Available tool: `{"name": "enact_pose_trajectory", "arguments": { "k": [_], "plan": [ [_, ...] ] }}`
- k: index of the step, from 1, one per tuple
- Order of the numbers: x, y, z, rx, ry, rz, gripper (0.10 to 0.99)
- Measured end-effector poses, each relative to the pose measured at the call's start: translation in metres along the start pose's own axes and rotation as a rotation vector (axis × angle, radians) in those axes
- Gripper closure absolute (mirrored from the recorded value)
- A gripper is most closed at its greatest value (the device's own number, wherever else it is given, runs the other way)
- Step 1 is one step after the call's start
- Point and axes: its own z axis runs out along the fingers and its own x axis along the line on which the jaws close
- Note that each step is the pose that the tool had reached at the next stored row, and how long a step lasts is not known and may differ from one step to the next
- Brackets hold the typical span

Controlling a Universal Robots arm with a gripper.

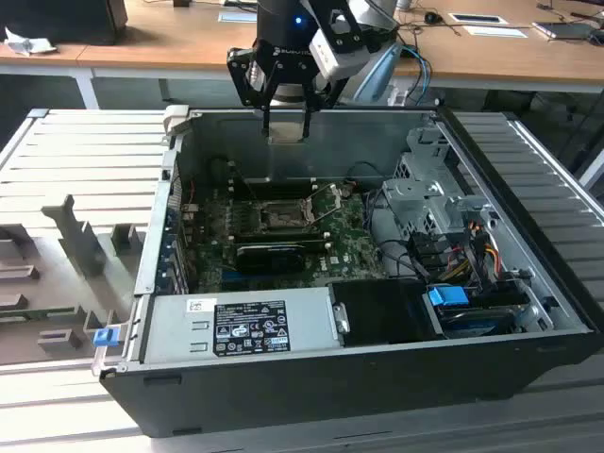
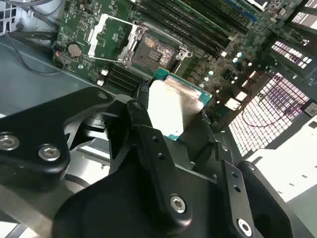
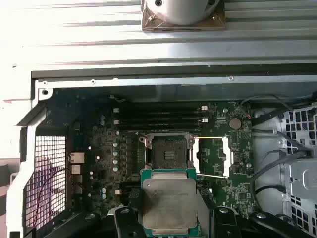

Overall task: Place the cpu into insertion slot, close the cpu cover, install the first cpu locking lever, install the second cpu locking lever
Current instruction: 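Place the cpu into insertion slot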

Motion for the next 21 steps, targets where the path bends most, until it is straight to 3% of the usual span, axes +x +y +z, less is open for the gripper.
{"name": "enact_pose_trajectory", "arguments": {
  "k": [1, 2, 3, 7, 11, 21],
  "plan": [
    [0.0, 0.0, 0.0, 0.0, -0.0006, 0.006, 0.557],
    [0.0, 0.0, 0.0, -0.001, -0.0062, 0.069, 0.557],
    [0.0, 0.0, 0.0001, -0.002, -0.0086, 0.095, 0.557],
    [0.0, -0.0001, 0.0011, -0.003, -0.0134, 0.154, 0.557],
    [0.0, -0.0003, 0.0027, -0.005, -0.0232, 0.272, 0.557],
    [0.0, -0.0004, 0.004, -0.008, -0.0387, 0.449, 0.557]
  ]
}}
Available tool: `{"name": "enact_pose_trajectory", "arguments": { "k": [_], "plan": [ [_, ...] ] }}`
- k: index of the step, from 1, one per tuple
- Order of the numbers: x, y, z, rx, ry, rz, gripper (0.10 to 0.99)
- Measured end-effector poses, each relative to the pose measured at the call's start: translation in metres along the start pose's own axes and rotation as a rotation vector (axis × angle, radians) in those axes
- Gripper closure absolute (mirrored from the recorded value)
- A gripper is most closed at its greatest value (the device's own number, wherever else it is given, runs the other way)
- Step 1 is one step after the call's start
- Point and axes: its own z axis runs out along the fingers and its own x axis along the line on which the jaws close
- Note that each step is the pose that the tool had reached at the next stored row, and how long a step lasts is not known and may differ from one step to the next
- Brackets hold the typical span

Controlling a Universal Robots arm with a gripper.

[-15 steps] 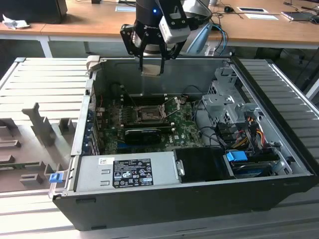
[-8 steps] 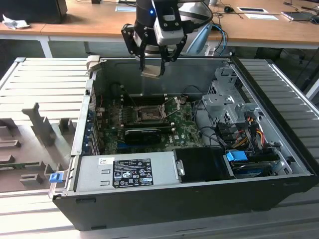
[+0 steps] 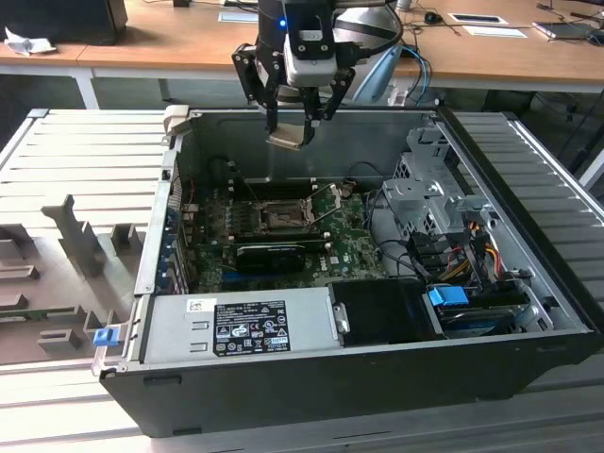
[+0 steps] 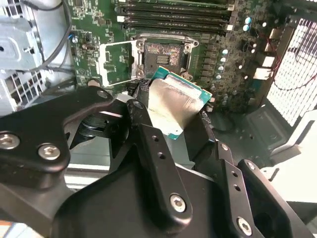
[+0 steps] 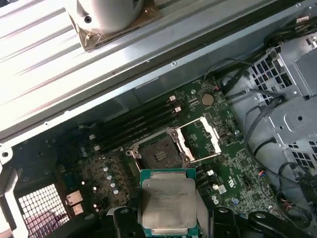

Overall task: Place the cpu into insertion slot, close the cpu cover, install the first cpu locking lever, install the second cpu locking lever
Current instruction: 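Place the cpu into insertion slot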

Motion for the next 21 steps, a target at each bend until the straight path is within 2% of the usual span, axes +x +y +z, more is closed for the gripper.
{"name": "enact_pose_trajectory", "arguments": {
  "k": [6, 15, 21],
  "plan": [
    [-0.0001, -0.0002, 0.0021, -0.003, -0.0138, 0.155, 0.557],
    [-0.0001, -0.0002, 0.0026, -0.006, -0.0259, 0.291, 0.557],
    [-0.0001, -0.0002, 0.0027, -0.007, -0.032, 0.36, 0.557]
  ]
}}
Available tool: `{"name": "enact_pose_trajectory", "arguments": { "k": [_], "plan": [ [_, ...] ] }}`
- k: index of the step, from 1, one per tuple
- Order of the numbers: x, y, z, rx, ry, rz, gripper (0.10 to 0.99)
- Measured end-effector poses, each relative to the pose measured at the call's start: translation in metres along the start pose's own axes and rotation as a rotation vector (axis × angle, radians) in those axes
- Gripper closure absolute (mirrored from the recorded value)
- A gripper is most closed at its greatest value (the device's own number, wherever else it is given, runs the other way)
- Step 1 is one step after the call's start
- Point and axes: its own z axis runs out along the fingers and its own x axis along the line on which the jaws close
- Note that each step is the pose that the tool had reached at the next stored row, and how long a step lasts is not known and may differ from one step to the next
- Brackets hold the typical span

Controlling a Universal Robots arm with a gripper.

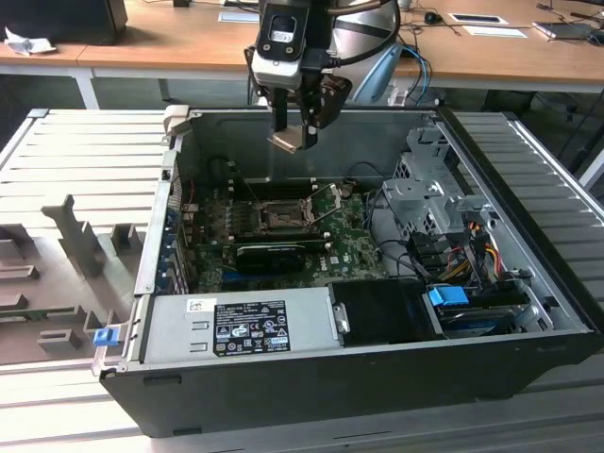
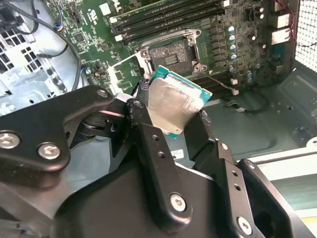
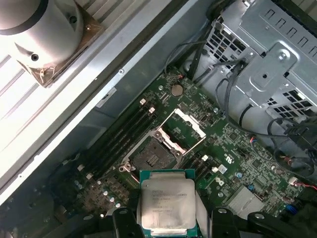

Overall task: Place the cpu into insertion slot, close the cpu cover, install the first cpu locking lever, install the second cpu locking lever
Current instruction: 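Place the cpu into insertion slot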

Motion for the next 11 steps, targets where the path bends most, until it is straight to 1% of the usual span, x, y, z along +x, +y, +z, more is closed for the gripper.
{"name": "enact_pose_trajectory", "arguments": {
  "k": [4, 6, 11],
  "plan": [
    [0.0, 0.0, 0.0001, -0.001, -0.0044, 0.05, 0.557],
    [0.0, 0.0, 0.0001, -0.001, -0.0053, 0.06, 0.557],
    [0.0, 0.0, 0.0002, -0.002, -0.0099, 0.112, 0.557]
  ]
}}
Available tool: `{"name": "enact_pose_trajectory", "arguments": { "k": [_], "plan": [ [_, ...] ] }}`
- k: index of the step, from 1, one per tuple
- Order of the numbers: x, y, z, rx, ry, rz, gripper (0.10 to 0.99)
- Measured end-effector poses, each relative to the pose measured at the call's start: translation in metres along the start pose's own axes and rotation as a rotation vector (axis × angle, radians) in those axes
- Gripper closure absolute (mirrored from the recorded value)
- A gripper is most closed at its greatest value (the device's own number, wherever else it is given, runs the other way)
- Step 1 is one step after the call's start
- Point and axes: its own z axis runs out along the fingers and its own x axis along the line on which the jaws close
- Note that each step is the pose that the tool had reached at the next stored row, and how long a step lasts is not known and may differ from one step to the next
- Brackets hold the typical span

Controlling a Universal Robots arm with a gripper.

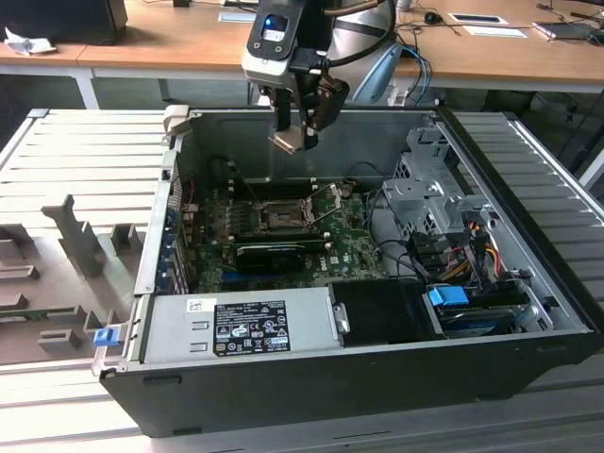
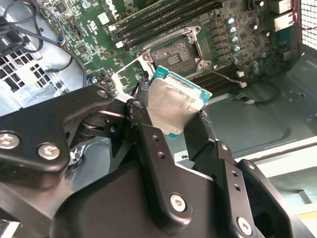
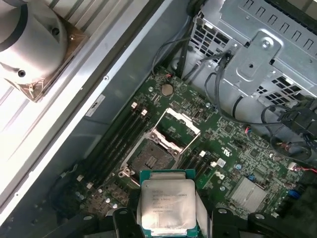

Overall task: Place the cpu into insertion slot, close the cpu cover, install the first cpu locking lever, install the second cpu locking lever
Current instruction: 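Place the cpu into insertion slot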

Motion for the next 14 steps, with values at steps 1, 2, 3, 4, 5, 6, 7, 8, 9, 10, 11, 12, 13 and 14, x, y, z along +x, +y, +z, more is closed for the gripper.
{"name": "enact_pose_trajectory", "arguments": {
  "k": [1, 2, 3, 4, 5, 6, 7, 8, 9, 10, 11, 12, 13, 14],
  "plan": [
    [0.0, 0.0, 0.0, 0.0, -0.001, 0.011, 0.557],
    [0.0, 0.0, 0.0, 0.0, -0.0016, 0.019, 0.557],
    [0.0, 0.0, 0.0001, 0.0, -0.002, 0.024, 0.557],
    [0.0, 0.0, 0.0001, -0.001, -0.0031, 0.036, 0.557],
    [0.0, 0.0, 0.0001, -0.001, -0.004, 0.047, 0.557],
    [0.0, 0.0, 0.0002, -0.001, -0.0046, 0.055, 0.557],
    [0.0, 0.0, 0.0002, -0.001, -0.0056, 0.066, 0.557],
    [0.0, 0.0, 0.0003, -0.001, -0.0068, 0.08, 0.557],
    [0.0, 0.0, 0.0003, -0.002, -0.0079, 0.092, 0.557],
    [0.0, 0.0, 0.0004, -0.002, -0.0088, 0.102, 0.557],
    [0.0, 0.0, 0.0004, -0.002, -0.0101, 0.116, 0.557],
    [0.0, 0.0, 0.0005, -0.002, -0.0116, 0.135, 0.557],
    [0.0, -0.0001, 0.0005, -0.003, -0.0132, 0.152, 0.557],
    [0.0, -0.0001, 0.0006, -0.003, -0.0142, 0.163, 0.557]
  ]
}}
